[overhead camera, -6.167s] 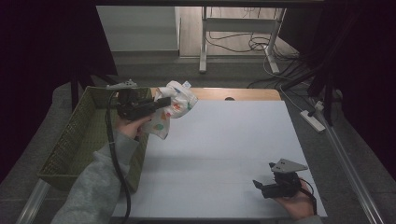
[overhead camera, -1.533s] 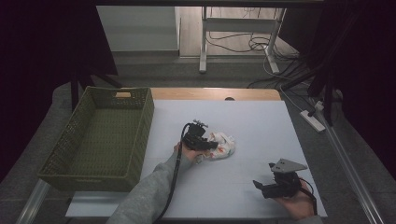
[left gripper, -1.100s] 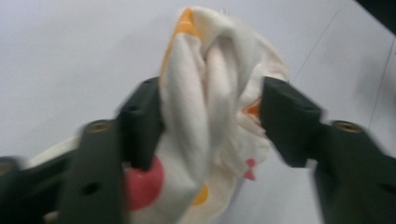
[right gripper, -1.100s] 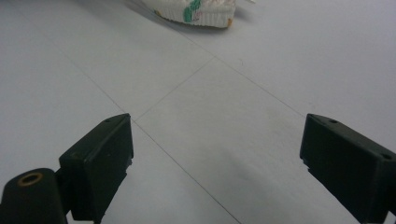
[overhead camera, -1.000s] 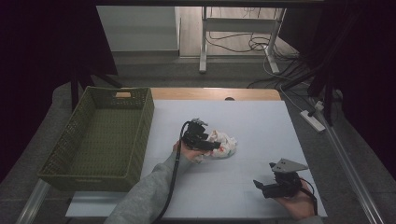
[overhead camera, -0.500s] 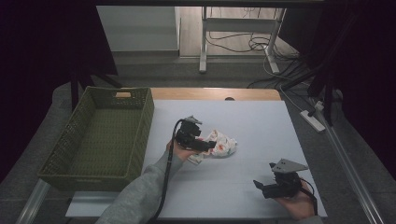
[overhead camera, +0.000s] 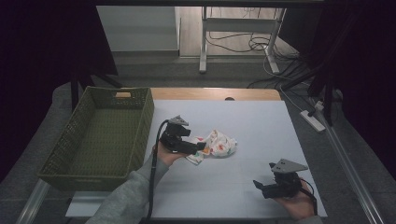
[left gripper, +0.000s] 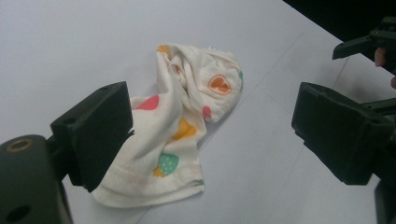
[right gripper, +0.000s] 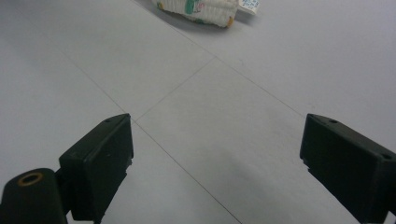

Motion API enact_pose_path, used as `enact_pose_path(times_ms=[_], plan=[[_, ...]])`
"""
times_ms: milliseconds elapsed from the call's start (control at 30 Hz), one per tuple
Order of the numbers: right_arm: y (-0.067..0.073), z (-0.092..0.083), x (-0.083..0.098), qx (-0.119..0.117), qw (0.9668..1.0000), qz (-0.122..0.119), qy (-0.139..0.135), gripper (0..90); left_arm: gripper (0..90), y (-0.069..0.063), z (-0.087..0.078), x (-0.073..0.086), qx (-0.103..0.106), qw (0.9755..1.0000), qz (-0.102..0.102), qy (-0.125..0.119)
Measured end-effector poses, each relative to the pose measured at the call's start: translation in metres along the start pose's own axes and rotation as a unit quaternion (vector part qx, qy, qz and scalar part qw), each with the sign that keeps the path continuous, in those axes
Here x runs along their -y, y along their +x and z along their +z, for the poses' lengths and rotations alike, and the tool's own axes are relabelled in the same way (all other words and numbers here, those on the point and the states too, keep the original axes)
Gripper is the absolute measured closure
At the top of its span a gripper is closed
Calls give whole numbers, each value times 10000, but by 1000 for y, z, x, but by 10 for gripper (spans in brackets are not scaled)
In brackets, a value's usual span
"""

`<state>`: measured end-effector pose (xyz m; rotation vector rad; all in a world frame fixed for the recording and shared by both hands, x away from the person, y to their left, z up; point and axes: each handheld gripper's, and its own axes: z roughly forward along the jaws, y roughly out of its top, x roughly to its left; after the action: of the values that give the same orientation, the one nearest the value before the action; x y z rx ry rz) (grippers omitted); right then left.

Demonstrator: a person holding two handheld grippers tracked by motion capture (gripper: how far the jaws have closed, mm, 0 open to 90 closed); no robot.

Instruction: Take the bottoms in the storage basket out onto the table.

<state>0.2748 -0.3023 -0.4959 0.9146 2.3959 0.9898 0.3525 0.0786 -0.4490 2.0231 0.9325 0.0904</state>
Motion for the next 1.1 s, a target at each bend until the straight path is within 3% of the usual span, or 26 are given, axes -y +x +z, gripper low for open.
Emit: enact_pose_path(times_ms=[200,400,733,1100], plan=[[0,0,0,-8,10000,-11,-7,99,119,-7,-19,2,-85,9999,147,-28],[1,0,-1,-5,10000,-16,-15,99,118,-7,-46,8,-194,9995,150,-174],[1,1,-1,-7,10000,-17,11,99,121,-6,-99,33,-555,9977,135,-355],[-1,3,-2,12,10000,-1,23,99,114,3,-134,66,-769,9959,9,-469]])
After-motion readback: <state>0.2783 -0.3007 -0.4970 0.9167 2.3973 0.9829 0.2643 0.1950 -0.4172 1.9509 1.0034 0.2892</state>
